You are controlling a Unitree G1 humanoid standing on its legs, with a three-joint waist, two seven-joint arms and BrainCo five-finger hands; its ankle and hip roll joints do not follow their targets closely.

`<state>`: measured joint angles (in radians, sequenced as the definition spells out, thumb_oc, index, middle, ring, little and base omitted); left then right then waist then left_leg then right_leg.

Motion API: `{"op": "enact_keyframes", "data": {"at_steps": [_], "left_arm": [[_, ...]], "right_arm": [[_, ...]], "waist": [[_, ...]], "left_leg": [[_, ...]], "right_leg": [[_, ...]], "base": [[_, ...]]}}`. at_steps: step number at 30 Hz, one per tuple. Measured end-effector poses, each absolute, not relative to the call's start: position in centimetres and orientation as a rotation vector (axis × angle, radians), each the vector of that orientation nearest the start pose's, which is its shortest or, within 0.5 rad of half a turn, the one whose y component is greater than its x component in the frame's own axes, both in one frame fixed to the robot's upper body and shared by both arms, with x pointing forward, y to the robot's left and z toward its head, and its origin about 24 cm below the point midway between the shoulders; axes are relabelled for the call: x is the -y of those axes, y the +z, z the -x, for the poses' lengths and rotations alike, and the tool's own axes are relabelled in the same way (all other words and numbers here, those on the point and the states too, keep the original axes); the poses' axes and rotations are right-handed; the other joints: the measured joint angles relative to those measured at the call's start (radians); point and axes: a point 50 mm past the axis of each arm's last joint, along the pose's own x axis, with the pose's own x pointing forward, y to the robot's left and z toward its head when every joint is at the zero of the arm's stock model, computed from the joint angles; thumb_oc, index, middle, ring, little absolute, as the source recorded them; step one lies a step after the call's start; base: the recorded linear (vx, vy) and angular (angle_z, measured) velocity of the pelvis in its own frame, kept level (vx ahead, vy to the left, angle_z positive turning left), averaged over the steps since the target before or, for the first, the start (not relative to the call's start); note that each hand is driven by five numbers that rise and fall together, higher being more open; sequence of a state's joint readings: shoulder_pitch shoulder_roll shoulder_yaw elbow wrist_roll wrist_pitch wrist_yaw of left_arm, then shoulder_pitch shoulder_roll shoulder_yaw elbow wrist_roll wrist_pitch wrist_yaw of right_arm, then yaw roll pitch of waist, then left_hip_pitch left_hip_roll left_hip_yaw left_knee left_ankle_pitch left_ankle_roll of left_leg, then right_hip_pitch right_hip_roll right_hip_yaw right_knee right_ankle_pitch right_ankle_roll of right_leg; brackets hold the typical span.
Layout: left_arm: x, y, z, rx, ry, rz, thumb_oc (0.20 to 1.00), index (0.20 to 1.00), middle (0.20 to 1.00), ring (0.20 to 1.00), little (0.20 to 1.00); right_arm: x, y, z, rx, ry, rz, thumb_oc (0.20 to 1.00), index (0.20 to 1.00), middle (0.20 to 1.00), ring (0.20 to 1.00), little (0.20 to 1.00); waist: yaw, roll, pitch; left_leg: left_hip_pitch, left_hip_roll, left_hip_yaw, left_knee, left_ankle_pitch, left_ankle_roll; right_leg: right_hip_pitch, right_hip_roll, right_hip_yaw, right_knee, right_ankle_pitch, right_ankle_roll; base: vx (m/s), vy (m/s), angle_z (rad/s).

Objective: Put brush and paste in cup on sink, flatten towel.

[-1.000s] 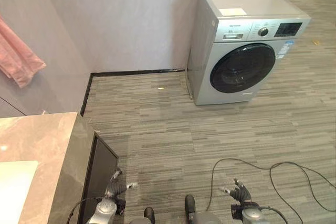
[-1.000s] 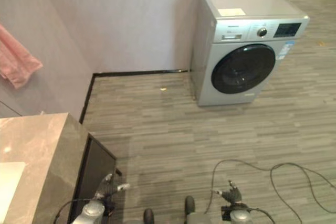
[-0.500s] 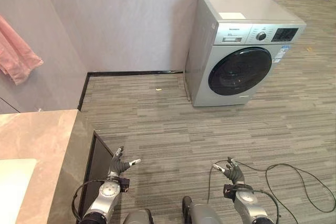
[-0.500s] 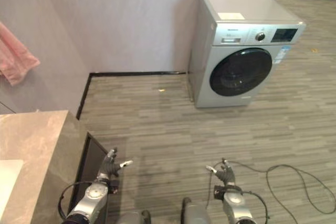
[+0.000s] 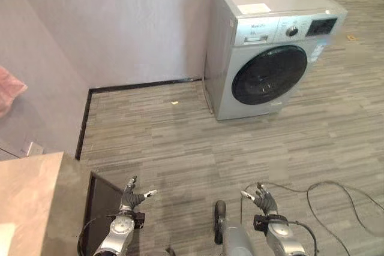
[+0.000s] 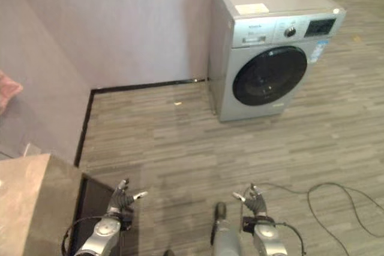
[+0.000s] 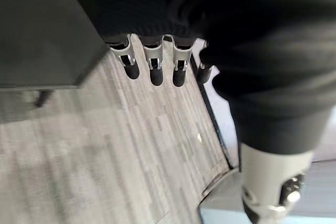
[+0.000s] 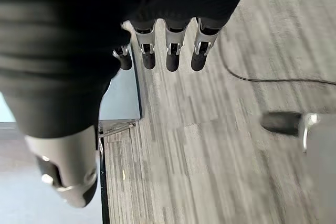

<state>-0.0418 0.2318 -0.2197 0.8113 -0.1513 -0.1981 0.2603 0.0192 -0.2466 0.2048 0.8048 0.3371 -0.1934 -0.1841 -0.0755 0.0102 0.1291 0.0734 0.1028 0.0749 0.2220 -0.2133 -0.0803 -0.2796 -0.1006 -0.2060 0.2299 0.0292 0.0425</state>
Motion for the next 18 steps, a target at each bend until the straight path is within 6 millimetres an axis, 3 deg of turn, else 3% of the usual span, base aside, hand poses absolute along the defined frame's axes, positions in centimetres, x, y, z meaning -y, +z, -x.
{"op": "enact_keyframes", "data": {"at_steps": [1,2,3,4,5,7,9,11,12,13,14,15,16,18], "left_arm": [[-20.0,-9.9,-19.8,-0.569,0.18,-0.229,1.0,1.0,1.0,1.0,1.0],[-19.4,-9.7,-20.4,-0.559,0.169,-0.217,1.0,1.0,1.0,1.0,1.0],[-18.9,-9.7,-20.8,-0.56,0.158,-0.212,1.0,1.0,1.0,1.0,1.0],[-19.4,-9.8,-20.6,-0.564,0.168,-0.221,1.0,1.0,1.0,1.0,1.0],[-19.7,-9.4,-21.2,-0.547,0.17,-0.229,1.0,1.0,1.0,1.0,1.0],[-20.0,-8.9,-21.9,-0.523,0.172,-0.242,1.0,1.0,1.0,1.0,1.0],[-20.0,-8.3,-22.7,-0.493,0.18,-0.24,1.0,1.0,1.0,1.0,1.0],[-20.1,-8.4,-22.5,-0.496,0.188,-0.242,1.0,1.0,1.0,1.0,1.0],[-20.2,-8.5,-22.3,-0.502,0.194,-0.245,1.0,1.0,1.0,1.0,1.0],[-20.3,-8.5,-22.2,-0.505,0.198,-0.247,1.0,1.0,1.0,1.0,1.0],[-20.7,-8.7,-21.9,-0.513,0.214,-0.246,1.0,1.0,1.0,1.0,1.0],[-20.9,-8.7,-21.8,-0.517,0.23,-0.241,1.0,1.0,1.0,1.0,1.0],[-21.2,-8.7,-21.8,-0.52,0.244,-0.236,1.0,1.0,1.0,1.0,1.0],[-21.2,-8.7,-21.8,-0.516,0.243,-0.235,1.0,1.0,1.0,1.0,1.0]], "right_arm": [[21.4,-10.9,-17.6,-0.649,-0.234,0.063,1.0,1.0,1.0,1.0,1.0],[21.8,-10.5,-17.9,-0.629,-0.245,0.066,1.0,1.0,1.0,1.0,1.0],[22.2,-10.1,-18.4,-0.605,-0.252,0.077,1.0,1.0,1.0,1.0,1.0],[21.8,-9.6,-19.2,-0.579,-0.219,0.094,1.0,1.0,1.0,1.0,1.0],[21.7,-9.6,-19.2,-0.577,-0.208,0.107,1.0,1.0,1.0,1.0,1.0],[21.7,-9.6,-19.2,-0.576,-0.2,0.124,1.0,1.0,1.0,1.0,1.0],[22.2,-9.3,-19.6,-0.564,-0.207,0.137,1.0,1.0,1.0,1.0,1.0],[22.2,-9.0,-19.8,-0.552,-0.189,0.169,1.0,1.0,1.0,1.0,1.0],[22.1,-8.9,-20.0,-0.545,-0.167,0.194,1.0,1.0,1.0,1.0,1.0],[22.0,-8.9,-20.0,-0.541,-0.159,0.206,1.0,1.0,1.0,1.0,1.0],[21.7,-9.0,-19.8,-0.547,-0.13,0.232,1.0,1.0,1.0,1.0,1.0],[21.5,-9.1,-19.8,-0.547,-0.115,0.243,1.0,1.0,1.0,1.0,1.0],[21.3,-9.2,-19.7,-0.55,-0.105,0.252,1.0,1.0,1.0,1.0,1.0],[21.4,-9.3,-19.5,-0.557,-0.096,0.267,1.0,1.0,1.0,1.0,1.0]], "waist": [[0.004,-0.001,-0.006],[0.006,-0.012,-0.008],[0.013,-0.013,-0.007],[0.028,-0.039,-0.006],[0.028,-0.06,0.014],[0.029,-0.097,0.026],[0.034,-0.094,0.039],[0.037,-0.067,0.053],[0.049,-0.039,0.057],[0.051,-0.036,0.059],[0.064,-0.023,0.062],[0.065,-0.02,0.072],[0.06,-0.032,0.08],[0.063,-0.044,0.087]], "left_leg": [[-0.032,0.011,-0.012,0.075,0.0,-0.002],[-0.19,0.038,-0.027,0.384,0.062,-0.026],[-0.314,0.051,-0.042,0.566,0.172,-0.039],[-0.34,0.038,-0.097,0.629,0.329,-0.064],[-0.36,0.045,-0.089,0.673,0.336,-0.06],[-0.374,0.028,-0.038,0.584,0.246,-0.031],[-0.386,0.019,0.085,0.328,0.215,-0.014],[-0.408,-0.002,0.097,0.144,0.222,-0.018],[-0.41,-0.009,0.094,0.013,0.231,-0.024],[-0.408,-0.01,0.095,-0.027,0.239,-0.024],[-0.401,-0.009,0.107,-0.147,0.271,-0.03],[-0.388,-0.009,0.134,-0.203,0.292,-0.016],[-0.385,-0.01,0.21,-0.235,0.308,-0.008],[-0.384,-0.015,0.256,-0.235,0.334,0.027]], "right_leg": [[0.009,0.008,0.0,-0.01,-0.001,-0.003],[0.027,0.024,-0.012,-0.026,-0.016,-0.055],[0.035,0.044,-0.019,-0.035,-0.023,-0.091],[0.059,0.067,0.008,-0.031,-0.038,-0.12],[0.105,0.075,0.009,-0.066,-0.045,-0.128],[0.166,0.064,0.002,-0.122,-0.034,-0.136],[0.237,0.073,-0.015,-0.199,-0.035,-0.13],[0.284,0.096,-0.021,-0.237,-0.051,-0.105],[0.311,0.123,-0.015,-0.263,-0.051,-0.107],[0.324,0.135,-0.013,-0.278,-0.048,-0.11],[0.36,0.156,0.003,-0.308,-0.066,-0.094],[0.387,0.162,0.004,-0.314,-0.064,-0.103],[0.405,0.158,0.002,-0.314,-0.083,-0.096],[0.429,0.155,0.007,-0.313,-0.1,-0.078]], "base": [[0.24,-0.34,0.23],[0.13,-0.206,0.03],[0.37,-0.347,-0.36],[0.43,-0.263,-0.42],[0.47,-0.192,-0.34],[0.35,-0.054,0.2],[0.39,0.002,0.24],[0.46,0.044,-0.03],[0.46,0.049,-0.15],[0.45,0.045,-0.33],[0.4,0.041,-0.27],[0.45,0.046,-0.19],[0.43,0.048,0.01],[0.47,0.086,-0.06]]}}
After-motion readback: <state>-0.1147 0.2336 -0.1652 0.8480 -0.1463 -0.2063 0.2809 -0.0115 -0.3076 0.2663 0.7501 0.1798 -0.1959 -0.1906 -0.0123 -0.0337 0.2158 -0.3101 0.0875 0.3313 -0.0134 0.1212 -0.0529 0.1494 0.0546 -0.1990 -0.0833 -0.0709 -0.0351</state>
